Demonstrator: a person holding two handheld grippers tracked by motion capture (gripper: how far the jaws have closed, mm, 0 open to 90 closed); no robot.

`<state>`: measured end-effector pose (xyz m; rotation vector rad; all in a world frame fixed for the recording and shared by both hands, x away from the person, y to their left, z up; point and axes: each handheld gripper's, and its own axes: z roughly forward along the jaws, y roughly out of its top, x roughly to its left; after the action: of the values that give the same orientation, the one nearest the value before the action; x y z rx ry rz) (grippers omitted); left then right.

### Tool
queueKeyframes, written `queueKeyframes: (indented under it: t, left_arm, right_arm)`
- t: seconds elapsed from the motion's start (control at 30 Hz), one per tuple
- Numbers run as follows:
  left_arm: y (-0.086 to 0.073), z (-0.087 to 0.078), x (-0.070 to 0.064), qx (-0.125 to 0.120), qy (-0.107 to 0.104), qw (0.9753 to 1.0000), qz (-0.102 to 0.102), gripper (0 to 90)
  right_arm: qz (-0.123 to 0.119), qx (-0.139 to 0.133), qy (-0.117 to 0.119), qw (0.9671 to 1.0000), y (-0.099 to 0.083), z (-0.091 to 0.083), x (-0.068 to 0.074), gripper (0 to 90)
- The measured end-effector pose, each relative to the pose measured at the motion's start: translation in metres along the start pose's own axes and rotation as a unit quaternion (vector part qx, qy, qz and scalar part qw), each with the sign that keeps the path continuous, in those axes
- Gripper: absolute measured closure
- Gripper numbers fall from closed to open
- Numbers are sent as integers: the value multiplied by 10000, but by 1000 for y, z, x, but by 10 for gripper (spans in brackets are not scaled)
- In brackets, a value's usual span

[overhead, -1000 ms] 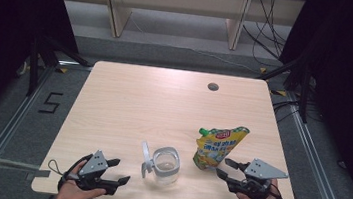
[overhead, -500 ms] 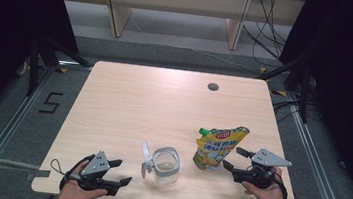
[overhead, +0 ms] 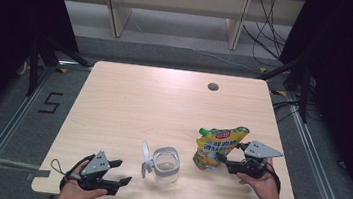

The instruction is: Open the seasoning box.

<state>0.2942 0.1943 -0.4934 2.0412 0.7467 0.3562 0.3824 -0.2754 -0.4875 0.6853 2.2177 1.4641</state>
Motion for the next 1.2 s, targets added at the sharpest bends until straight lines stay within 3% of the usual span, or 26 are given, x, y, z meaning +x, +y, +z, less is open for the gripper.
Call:
queueKeyframes:
  t: [0.13, 0.2, 0.23, 0.27, 0.33, 0.5, 0.53, 0.63, 0.83, 0.93, 1.0, 1.07, 1.1, 1.2]
  left_arm:
    - [-1, 0, -1, 7, 64, 9999, -107, 336]
    - [-1, 1, -2, 0, 78, 9999, -142, 337]
    - [-1, 1, -2, 4, 89, 9999, -110, 338]
    - [-1, 1, -3, -72, 12, 9998, -188, 338]
    - [0, 0, -1, -39, 7, 10000, -9, 340]
    - [0, 0, -2, -47, -8, 10000, -36, 340]
    - [0, 0, -3, -71, -24, 9999, -86, 340]
    - [0, 0, -2, -74, -18, 9999, -75, 341]
    - [0, 0, -2, -45, -4, 10000, -35, 341]
    - [0, 0, -4, -27, 11, 9999, -155, 341]
    - [0, 0, -4, -23, -6, 9999, -139, 341]
    - [0, 0, -4, -41, -13, 9999, -162, 341]
    - [0, 0, -5, -43, -12, 9999, -165, 341]
    - [0, 0, -3, -56, -35, 10000, -40, 335]
  right_arm:
    - [118, 84, -48, 9999, 2, 0, 5, 387]
    - [9, 144, -104, 9998, 4, 0, 5, 398]
    - [170, 171, -178, 9996, 4, -1, 10, 402]
    - [120, 197, -164, 9996, 5, -1, 10, 407]
    - [194, 236, -289, 9991, 6, -4, 15, 427]
    - [291, 334, -406, 9982, 7, -15, 26, 487]
    - [419, 362, -423, 9976, 6, -16, 31, 498]
    - [361, 344, -433, 9978, 7, -19, 35, 525]
    - [686, 386, -595, 9951, 9, -25, 55, 552]
    - [572, 373, -741, 9949, 9, -26, 62, 553]
    - [782, 391, -693, 9938, 8, -26, 67, 545]
    - [800, 240, -717, 9939, 5, -27, 63, 527]
    - [989, 253, -609, 9929, 3, -26, 62, 505]
    - [938, 173, -432, 9945, -1, -23, 57, 474]
